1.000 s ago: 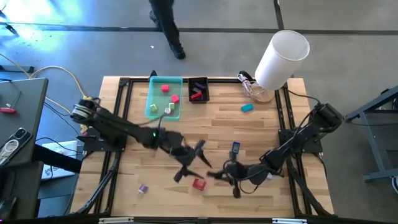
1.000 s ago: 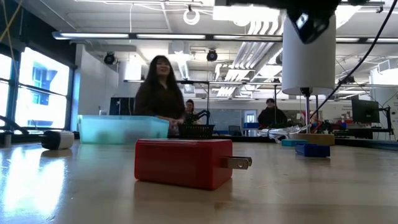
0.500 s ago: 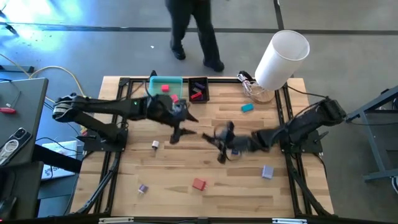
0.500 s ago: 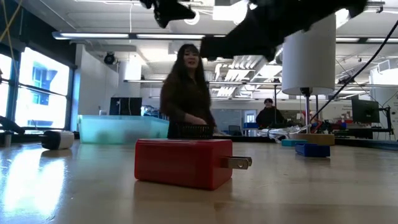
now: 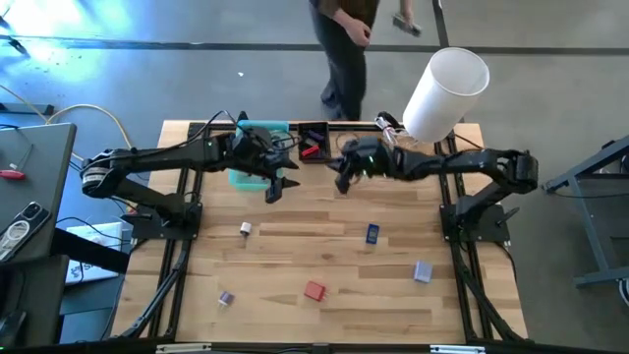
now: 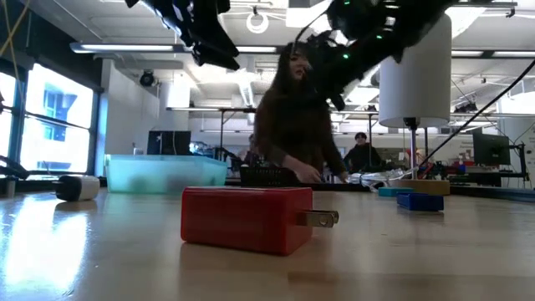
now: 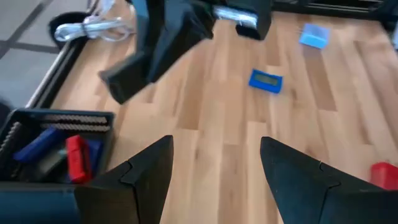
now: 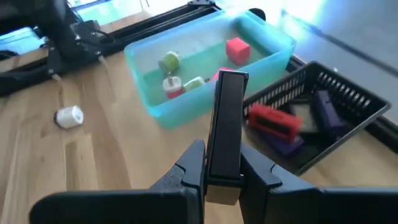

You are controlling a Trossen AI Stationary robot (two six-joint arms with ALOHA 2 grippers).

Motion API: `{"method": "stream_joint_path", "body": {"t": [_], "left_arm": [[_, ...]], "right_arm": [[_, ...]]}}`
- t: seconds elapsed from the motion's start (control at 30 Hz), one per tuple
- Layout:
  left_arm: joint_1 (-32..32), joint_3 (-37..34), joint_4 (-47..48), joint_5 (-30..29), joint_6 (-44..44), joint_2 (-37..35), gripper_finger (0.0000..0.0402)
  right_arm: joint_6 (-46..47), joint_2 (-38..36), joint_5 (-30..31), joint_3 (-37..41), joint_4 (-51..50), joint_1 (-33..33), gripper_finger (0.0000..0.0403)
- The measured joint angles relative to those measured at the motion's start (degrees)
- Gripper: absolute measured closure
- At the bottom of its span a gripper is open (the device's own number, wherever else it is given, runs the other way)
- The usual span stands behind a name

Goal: Pick & Place Office items
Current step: Put the black timer into the black bin

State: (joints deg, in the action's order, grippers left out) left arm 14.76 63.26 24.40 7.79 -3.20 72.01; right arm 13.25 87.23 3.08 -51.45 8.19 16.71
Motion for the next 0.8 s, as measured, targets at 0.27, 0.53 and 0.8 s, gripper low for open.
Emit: {"method": "stream_joint_path", "body": {"t": [0.27,0.53,0.8], "left_arm": [[4.6,0.0,0.6,0.1,-2.2,0.0,0.0167],[6.2,0.0,0.9,0.2,-4.9,0.0,0.0167],[6.2,0.0,0.5,1.1,-8.0,0.6,0.0167]], "right_arm": [[-7.4,10.4,-5.0,-17.9,-17.8,6.6,0.0359],[-13.3,19.0,-5.3,-21.5,-14.2,8.6,0.0359],[-14.6,25.8,-5.2,-23.8,-14.0,11.8,0.0359]]}}
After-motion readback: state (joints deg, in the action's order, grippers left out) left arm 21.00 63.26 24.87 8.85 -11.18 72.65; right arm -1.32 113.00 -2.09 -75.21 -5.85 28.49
